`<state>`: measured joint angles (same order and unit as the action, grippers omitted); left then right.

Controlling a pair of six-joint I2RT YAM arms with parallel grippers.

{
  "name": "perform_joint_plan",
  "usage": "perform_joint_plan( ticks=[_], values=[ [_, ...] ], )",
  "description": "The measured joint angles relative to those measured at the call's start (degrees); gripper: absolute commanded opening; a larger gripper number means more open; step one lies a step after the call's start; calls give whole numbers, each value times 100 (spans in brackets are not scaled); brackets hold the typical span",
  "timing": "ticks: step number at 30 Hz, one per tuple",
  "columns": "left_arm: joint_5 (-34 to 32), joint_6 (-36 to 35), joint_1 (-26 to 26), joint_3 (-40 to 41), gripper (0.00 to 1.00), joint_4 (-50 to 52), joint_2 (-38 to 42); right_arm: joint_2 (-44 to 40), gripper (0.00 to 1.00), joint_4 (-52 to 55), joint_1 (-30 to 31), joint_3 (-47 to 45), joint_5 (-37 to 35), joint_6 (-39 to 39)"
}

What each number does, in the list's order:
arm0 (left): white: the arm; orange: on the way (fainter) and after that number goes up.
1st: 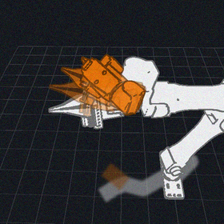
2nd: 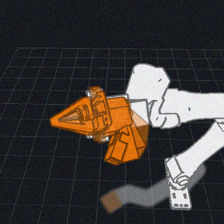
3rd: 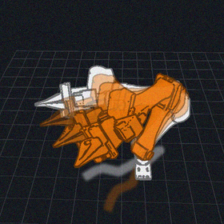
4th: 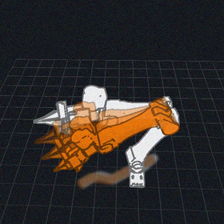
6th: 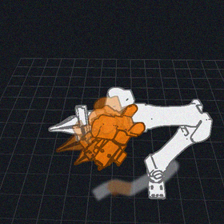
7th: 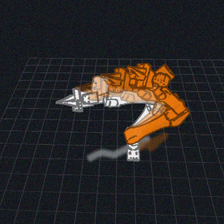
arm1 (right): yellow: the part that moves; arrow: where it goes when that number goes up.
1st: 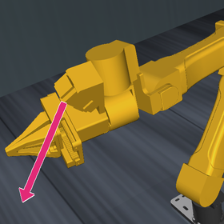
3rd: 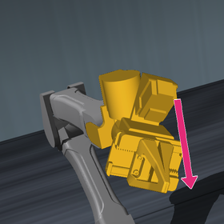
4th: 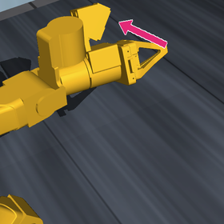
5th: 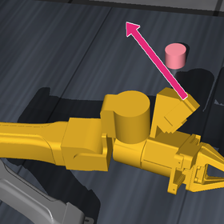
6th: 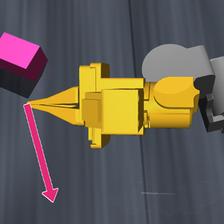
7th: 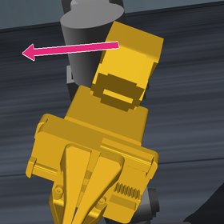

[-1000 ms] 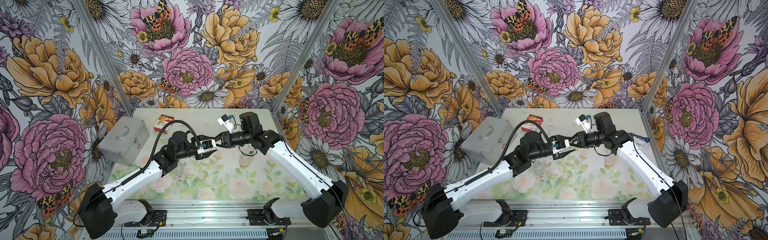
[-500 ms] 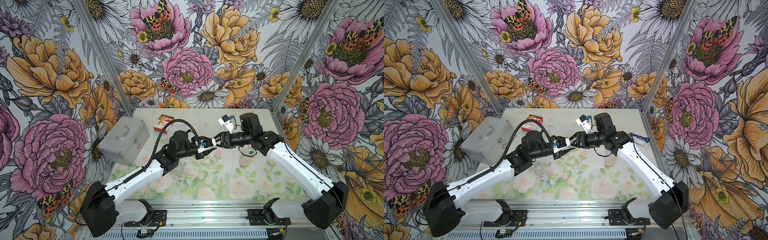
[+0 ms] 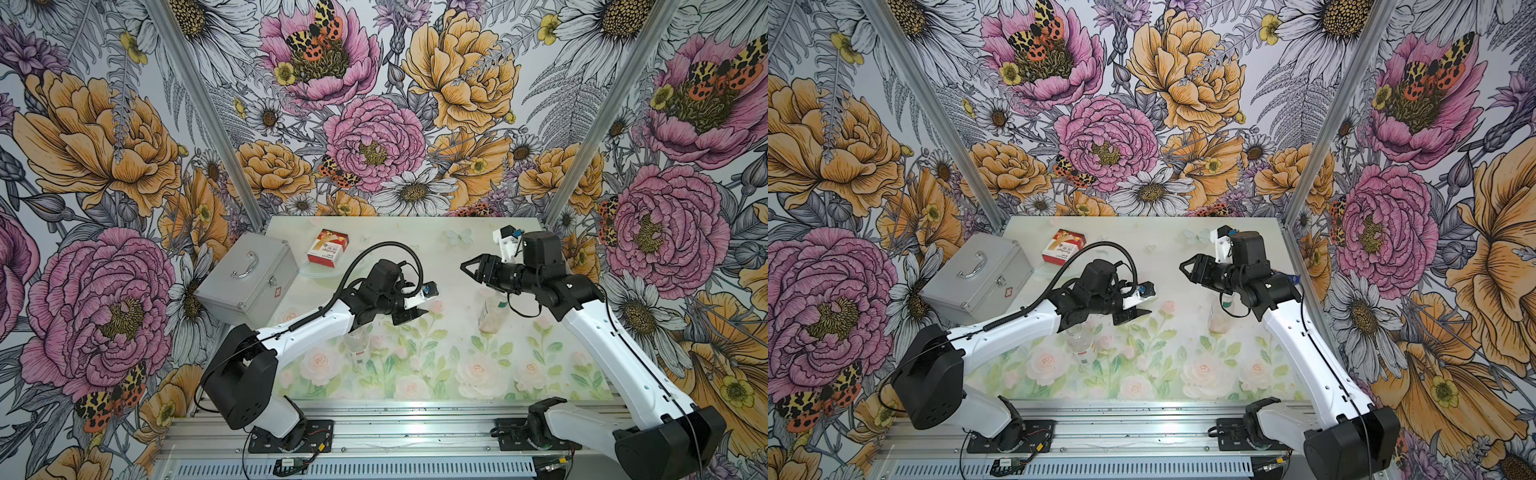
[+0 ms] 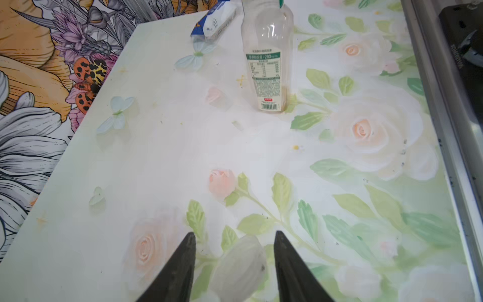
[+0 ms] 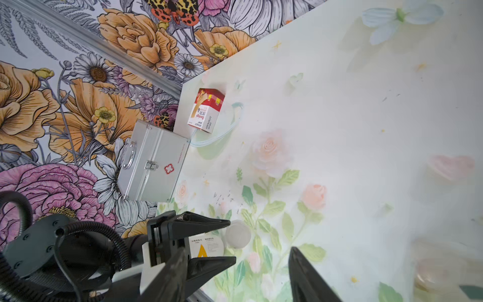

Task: Screw on the bottle caps
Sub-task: Place the bottle cap at the center of the board.

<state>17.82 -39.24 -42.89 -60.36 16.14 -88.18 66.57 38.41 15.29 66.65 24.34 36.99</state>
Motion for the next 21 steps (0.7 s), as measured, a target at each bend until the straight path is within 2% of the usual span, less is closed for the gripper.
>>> perform_joint_plan(
  ticks=[7, 13, 21],
  values=[
    [-551, -225, -240, -767, 50, 1088, -815, 2, 63, 485, 0, 9, -826, -343],
    [-754, -249, -251, -1005, 54, 1635, -1091, 24, 62, 713, 0, 26, -1071, -568],
    [-684, 699, 225, -1460, 60, 1735, -813, 192, 57, 927, 109, 26, -1060, -833]
  ],
)
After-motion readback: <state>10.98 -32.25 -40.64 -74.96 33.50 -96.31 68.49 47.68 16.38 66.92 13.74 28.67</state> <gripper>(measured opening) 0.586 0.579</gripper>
